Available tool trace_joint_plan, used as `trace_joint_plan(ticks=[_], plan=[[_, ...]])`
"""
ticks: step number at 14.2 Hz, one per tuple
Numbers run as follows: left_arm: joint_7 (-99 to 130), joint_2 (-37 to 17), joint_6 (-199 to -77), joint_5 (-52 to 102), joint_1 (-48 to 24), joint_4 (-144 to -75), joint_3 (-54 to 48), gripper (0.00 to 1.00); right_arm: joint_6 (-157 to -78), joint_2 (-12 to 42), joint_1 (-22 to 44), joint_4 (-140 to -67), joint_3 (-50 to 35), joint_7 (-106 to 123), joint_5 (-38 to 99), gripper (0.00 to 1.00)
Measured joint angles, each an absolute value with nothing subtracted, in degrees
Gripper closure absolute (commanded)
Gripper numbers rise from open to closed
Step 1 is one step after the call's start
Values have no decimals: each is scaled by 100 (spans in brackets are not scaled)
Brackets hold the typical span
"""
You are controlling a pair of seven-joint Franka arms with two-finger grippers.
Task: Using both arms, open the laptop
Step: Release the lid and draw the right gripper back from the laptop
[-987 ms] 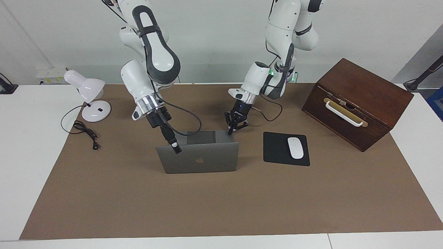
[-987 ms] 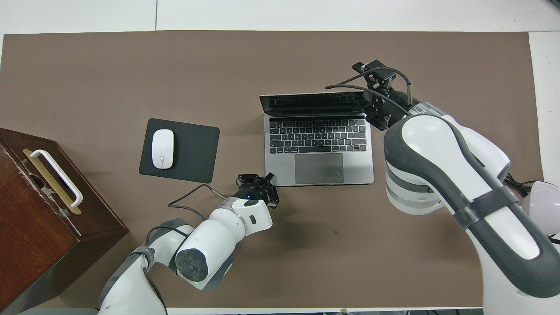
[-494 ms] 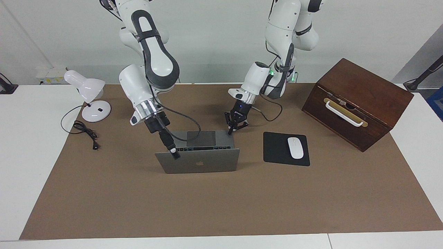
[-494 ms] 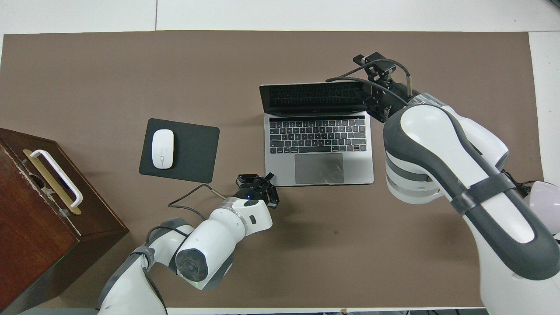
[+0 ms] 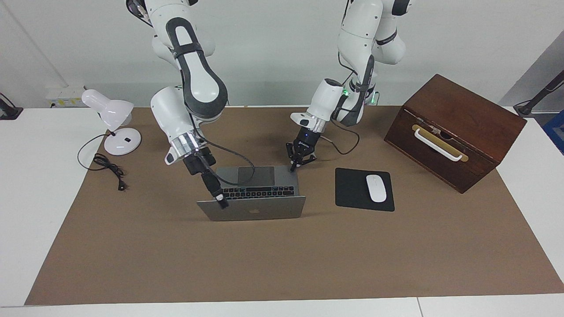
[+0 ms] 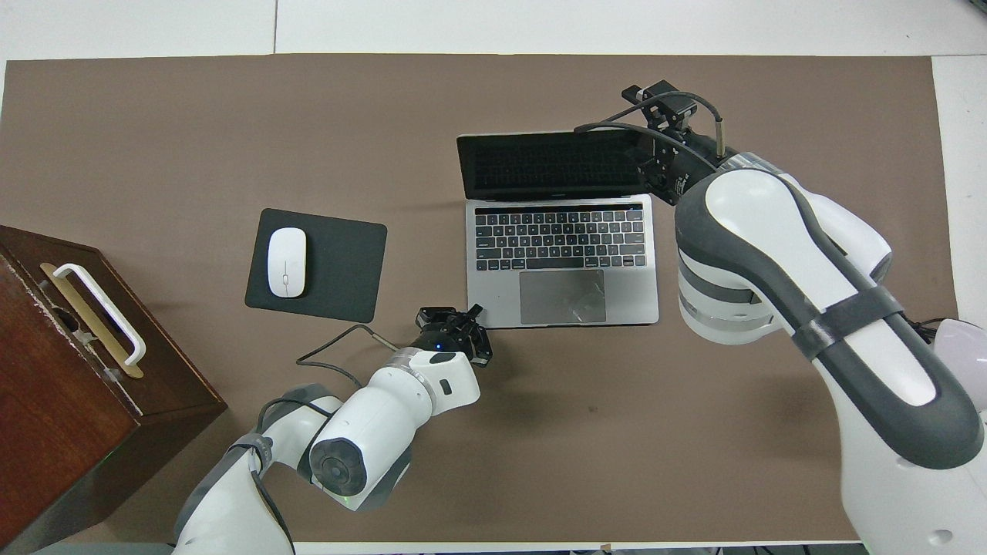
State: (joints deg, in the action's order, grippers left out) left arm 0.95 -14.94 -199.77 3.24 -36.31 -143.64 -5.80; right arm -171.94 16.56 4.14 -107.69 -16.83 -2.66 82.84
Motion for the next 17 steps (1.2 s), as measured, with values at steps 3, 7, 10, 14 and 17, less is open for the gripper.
trace_joint_plan(ticks=[3,7,10,14,17], plan=[[95,-1494,-19978,324,-3631,-14364,-580,100,-17194,1661,405,-10712,-1682,-266,8248,0],[95,-1495,-19978,324,-3631,-14364,-580,100,-17194,1666,422,-10631,-1692,-268,8197,0],[95,-1495,-19978,324,-3631,-14364,-580,100,-17194,1658,477,-10508,-1704,-317,8197,0],[96,-1495,-19978,324,-3631,-14364,-580,100,-17192,1456,488,-10463,-1705,-443,8197,0],[116,-1495,-19979,324,-3630,-14364,-580,100,-16863,1199,454,-10485,-1636,-473,7949,0]])
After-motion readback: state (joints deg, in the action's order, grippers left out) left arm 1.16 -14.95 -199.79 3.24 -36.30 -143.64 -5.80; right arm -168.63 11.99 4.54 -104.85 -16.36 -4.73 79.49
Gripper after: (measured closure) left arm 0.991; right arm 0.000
